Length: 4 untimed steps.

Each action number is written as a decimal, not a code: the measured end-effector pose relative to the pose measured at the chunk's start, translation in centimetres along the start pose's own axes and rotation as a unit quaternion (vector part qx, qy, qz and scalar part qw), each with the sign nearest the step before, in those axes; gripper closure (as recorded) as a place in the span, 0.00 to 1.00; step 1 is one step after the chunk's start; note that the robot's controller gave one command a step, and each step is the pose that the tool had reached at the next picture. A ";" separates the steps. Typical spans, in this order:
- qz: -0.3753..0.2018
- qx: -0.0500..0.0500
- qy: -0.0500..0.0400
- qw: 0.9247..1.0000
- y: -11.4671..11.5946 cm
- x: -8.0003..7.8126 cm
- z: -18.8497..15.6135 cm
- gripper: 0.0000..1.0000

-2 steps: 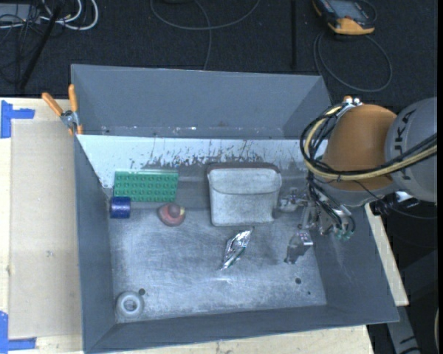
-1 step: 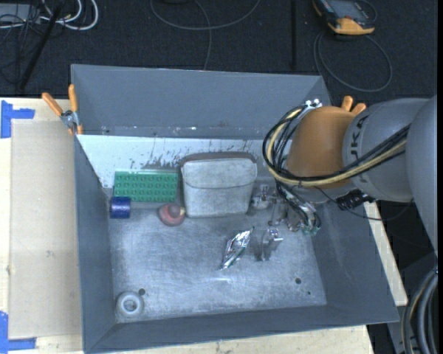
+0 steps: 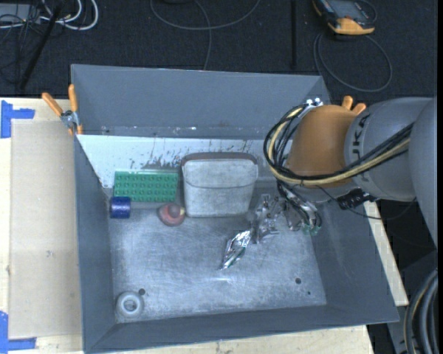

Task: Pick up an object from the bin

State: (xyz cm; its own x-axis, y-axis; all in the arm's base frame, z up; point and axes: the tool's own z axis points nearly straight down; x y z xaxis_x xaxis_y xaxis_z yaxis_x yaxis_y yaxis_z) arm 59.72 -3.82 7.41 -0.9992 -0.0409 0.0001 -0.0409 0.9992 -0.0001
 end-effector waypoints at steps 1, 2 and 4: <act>-0.096 0.000 -0.004 0.995 1.0 3.4 -15.7 1.00; -0.097 0.000 -0.001 0.995 1.1 3.4 -15.3 0.00; -0.191 -0.001 -0.002 0.982 3.9 2.3 0.4 0.00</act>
Offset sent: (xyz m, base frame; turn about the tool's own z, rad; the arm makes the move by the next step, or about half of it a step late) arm -0.0354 0.0080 0.1534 -0.1922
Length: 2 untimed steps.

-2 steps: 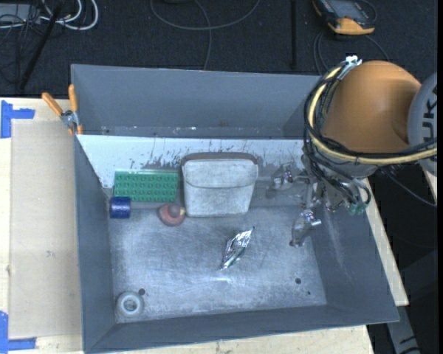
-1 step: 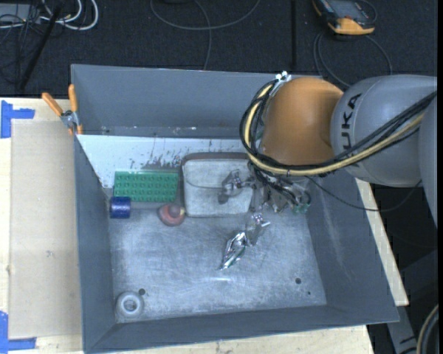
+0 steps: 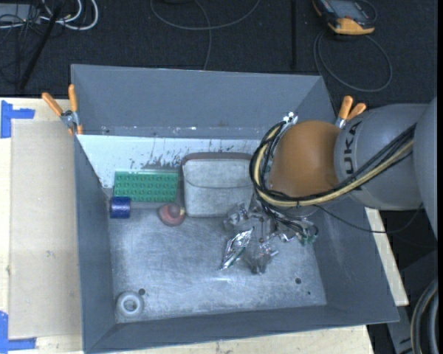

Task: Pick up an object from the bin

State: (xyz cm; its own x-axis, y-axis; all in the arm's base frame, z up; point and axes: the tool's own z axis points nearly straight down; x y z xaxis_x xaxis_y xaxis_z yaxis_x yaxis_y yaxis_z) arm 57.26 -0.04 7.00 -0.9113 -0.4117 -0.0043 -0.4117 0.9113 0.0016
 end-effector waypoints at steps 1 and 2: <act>-0.098 0.000 0.002 0.995 -2.7 -2.9 -0.8 0.00; -0.119 0.003 -0.004 0.993 -1.4 -0.6 -0.4 0.00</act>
Offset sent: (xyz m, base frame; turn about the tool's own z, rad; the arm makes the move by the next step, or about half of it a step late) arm 0.0369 -0.0136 0.0090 -0.1978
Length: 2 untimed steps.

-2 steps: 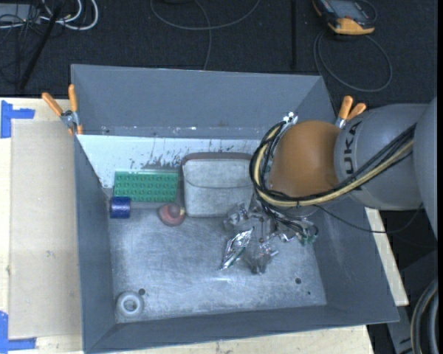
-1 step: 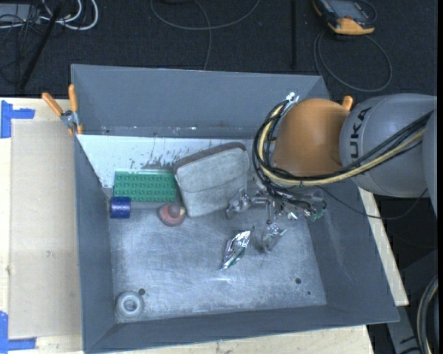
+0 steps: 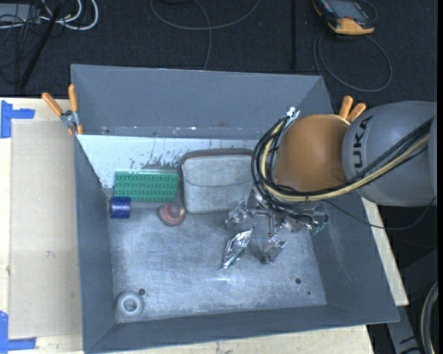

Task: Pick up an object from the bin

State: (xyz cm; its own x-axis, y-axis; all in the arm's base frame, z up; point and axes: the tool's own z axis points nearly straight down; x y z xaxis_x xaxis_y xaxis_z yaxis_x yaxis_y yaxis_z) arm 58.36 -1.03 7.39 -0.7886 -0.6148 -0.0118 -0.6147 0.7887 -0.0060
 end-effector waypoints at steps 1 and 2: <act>-0.143 -0.004 0.004 0.990 1.4 -3.3 -2.8 0.00; -0.166 -0.005 0.002 0.986 0.0 -1.3 0.2 0.00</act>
Offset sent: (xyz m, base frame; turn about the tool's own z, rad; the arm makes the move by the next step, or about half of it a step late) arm 0.0159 0.0295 0.0274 -0.2873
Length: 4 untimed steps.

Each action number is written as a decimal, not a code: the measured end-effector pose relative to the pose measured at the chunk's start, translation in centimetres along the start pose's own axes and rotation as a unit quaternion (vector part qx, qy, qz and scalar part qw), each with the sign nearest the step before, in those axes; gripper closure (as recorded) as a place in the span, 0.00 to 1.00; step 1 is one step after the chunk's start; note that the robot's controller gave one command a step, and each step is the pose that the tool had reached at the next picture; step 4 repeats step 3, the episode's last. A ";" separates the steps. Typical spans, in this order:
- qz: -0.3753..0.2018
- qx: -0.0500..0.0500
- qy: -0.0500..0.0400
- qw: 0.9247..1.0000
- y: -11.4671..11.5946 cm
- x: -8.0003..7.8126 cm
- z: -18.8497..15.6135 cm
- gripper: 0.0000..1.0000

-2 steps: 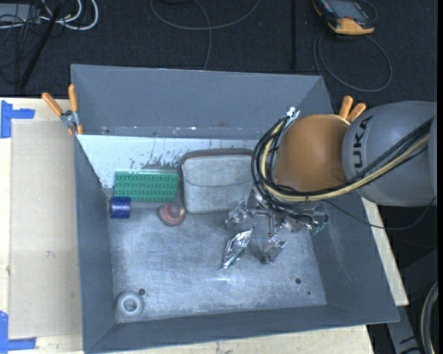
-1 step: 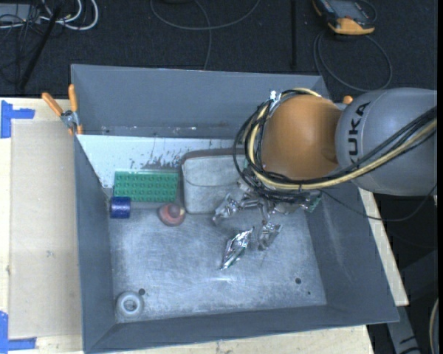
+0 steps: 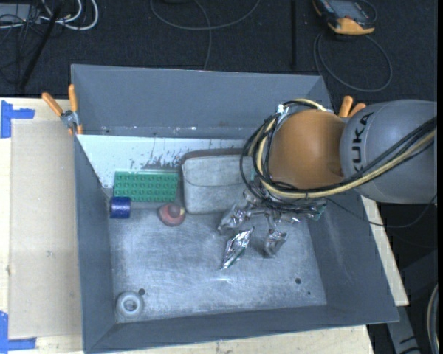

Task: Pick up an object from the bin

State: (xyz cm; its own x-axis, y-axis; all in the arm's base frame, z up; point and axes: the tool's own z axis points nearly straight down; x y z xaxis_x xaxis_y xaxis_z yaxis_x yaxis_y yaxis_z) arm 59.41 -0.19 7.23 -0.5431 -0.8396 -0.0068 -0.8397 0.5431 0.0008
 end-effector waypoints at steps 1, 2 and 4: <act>0.001 0.001 0.004 1.000 -0.2 0.3 -0.2 1.00; -0.127 0.006 0.000 0.992 4.0 1.3 -0.2 1.00; -0.258 0.001 0.002 0.966 6.8 1.0 -15.1 1.00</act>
Offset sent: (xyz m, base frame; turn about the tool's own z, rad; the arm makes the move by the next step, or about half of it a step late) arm 0.0000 0.0000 0.0000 0.0000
